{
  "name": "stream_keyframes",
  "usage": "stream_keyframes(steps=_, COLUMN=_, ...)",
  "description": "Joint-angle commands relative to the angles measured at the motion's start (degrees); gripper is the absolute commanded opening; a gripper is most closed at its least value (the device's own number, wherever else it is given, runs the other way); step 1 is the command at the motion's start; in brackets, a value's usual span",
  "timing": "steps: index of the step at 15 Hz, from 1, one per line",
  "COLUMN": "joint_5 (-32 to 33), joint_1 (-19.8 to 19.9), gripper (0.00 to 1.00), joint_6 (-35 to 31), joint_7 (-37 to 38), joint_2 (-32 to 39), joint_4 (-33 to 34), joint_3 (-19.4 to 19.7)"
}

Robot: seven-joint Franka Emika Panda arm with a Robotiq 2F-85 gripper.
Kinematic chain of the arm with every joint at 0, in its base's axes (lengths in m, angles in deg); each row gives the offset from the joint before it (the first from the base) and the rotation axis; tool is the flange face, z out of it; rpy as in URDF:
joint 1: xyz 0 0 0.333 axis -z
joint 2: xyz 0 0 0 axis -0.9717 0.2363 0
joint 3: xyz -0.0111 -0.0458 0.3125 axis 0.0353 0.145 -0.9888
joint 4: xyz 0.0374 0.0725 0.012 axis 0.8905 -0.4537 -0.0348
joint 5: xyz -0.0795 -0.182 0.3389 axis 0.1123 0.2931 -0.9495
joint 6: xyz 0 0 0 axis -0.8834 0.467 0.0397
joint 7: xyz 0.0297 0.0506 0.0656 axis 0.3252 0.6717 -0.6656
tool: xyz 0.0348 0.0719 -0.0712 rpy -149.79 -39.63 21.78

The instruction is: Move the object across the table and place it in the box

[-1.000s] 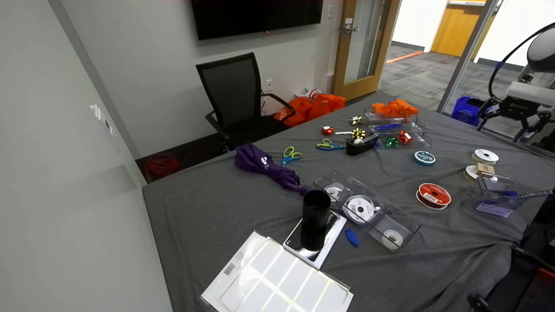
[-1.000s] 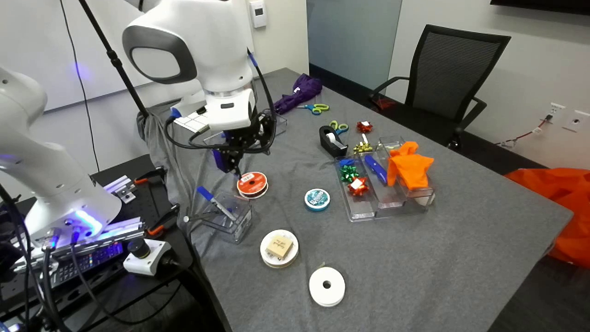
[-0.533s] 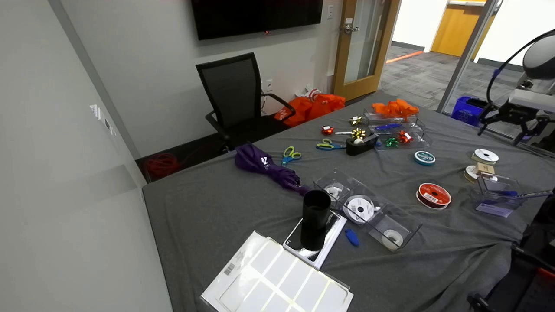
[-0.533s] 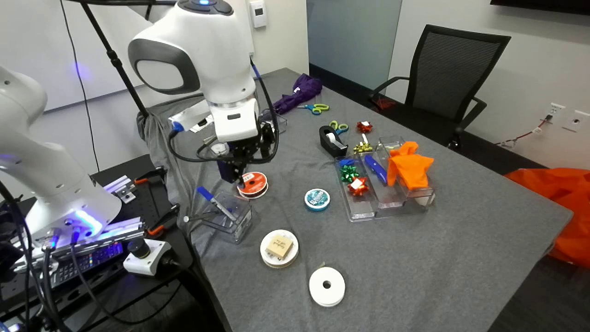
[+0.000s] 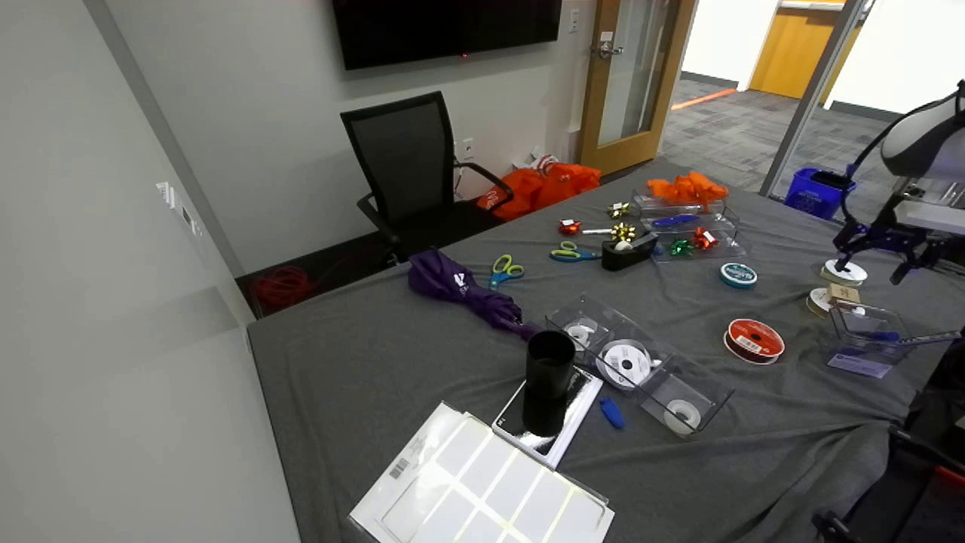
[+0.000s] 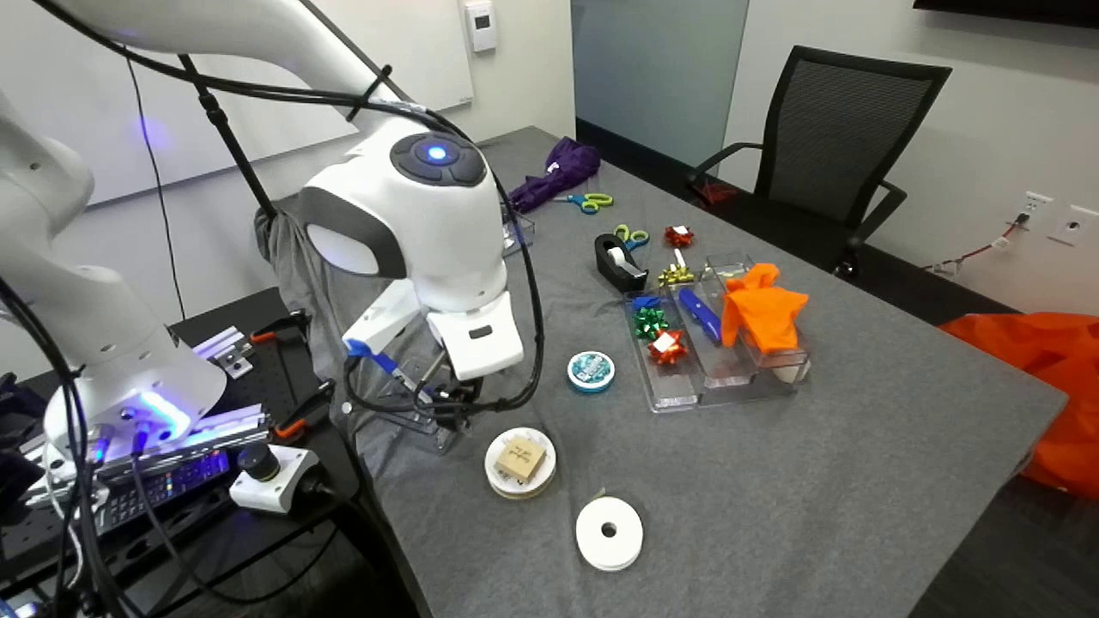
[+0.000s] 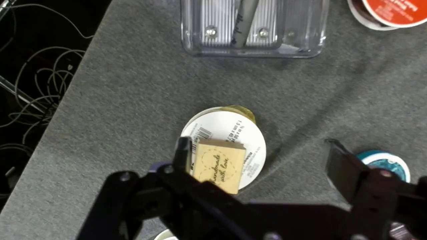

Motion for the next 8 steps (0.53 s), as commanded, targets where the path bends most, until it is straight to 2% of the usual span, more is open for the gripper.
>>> stream_keyframes(steps=1, joint_5=-0.7, joint_1=2.5, gripper=1.00, joint_6=0.5, joint_7=-2.1, joint_2=6.3, joint_4=5.4, joint_3=-1.2)
stream_keyframes(steps=8, joint_5=-0.5, joint_1=3.5, gripper=1.00, joint_6=-1.3, joint_7=1.6, joint_2=15.3, joint_4=11.8, joint_3=-2.0)
